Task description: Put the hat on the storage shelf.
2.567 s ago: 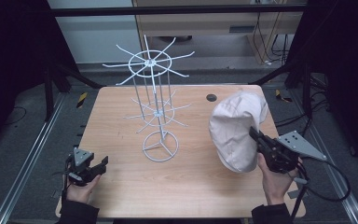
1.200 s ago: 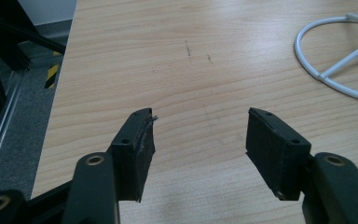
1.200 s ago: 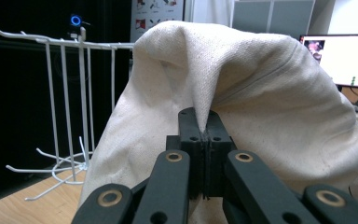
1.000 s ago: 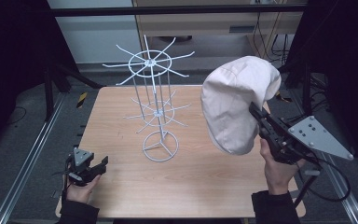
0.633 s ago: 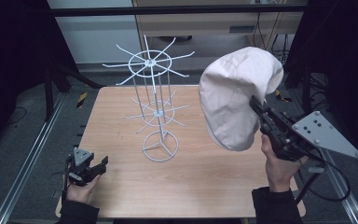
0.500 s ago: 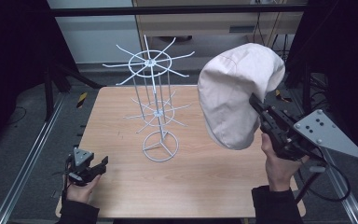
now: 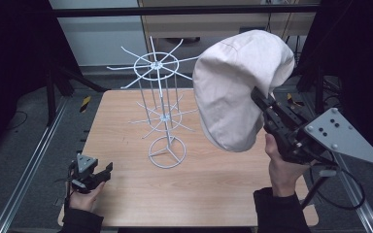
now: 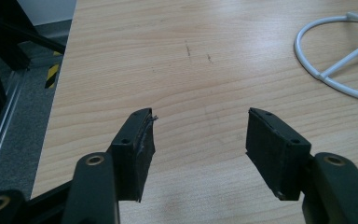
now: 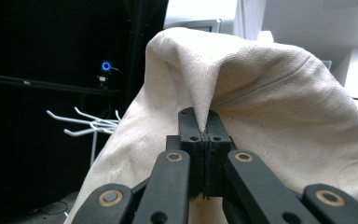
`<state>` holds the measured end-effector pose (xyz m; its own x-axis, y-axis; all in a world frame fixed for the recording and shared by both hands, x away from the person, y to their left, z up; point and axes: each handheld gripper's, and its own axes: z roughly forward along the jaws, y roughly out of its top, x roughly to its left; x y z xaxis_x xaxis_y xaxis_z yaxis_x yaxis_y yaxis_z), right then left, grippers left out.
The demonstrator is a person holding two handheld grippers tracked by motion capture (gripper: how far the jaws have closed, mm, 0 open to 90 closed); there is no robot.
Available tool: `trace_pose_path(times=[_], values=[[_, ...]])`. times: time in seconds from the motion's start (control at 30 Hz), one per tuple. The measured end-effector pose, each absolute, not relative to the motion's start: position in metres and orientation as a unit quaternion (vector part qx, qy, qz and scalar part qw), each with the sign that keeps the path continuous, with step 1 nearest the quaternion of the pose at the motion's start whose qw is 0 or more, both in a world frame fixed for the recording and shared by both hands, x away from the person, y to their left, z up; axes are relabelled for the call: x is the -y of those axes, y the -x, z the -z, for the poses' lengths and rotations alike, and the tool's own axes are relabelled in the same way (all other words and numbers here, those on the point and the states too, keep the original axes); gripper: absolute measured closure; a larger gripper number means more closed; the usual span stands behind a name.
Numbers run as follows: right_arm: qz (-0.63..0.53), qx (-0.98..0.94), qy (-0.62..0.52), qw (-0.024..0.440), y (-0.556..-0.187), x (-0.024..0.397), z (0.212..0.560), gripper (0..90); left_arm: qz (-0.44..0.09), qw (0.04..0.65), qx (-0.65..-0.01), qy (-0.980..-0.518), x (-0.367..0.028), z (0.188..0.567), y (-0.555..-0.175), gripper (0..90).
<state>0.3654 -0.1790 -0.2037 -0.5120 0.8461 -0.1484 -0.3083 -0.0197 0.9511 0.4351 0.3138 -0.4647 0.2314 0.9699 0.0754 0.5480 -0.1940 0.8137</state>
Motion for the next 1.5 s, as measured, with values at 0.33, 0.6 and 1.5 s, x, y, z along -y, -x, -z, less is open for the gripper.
trace_pose_path(times=[0.33,0.6,1.5], values=[[-0.677,-0.563,-0.227,0.416,-0.375,0.152,0.197,89.5,-0.312,0.341,-0.536,-0.706,-0.314,0.464,-0.435,41.2],[-0.674,-0.578,-0.217,0.404,-0.384,0.135,0.196,89.5,-0.312,0.342,-0.536,-0.706,-0.315,0.464,-0.435,41.2],[-0.635,-0.638,-0.259,0.349,-0.402,0.147,0.253,89.2,-0.312,0.339,-0.536,-0.708,-0.314,0.465,-0.435,41.2]])
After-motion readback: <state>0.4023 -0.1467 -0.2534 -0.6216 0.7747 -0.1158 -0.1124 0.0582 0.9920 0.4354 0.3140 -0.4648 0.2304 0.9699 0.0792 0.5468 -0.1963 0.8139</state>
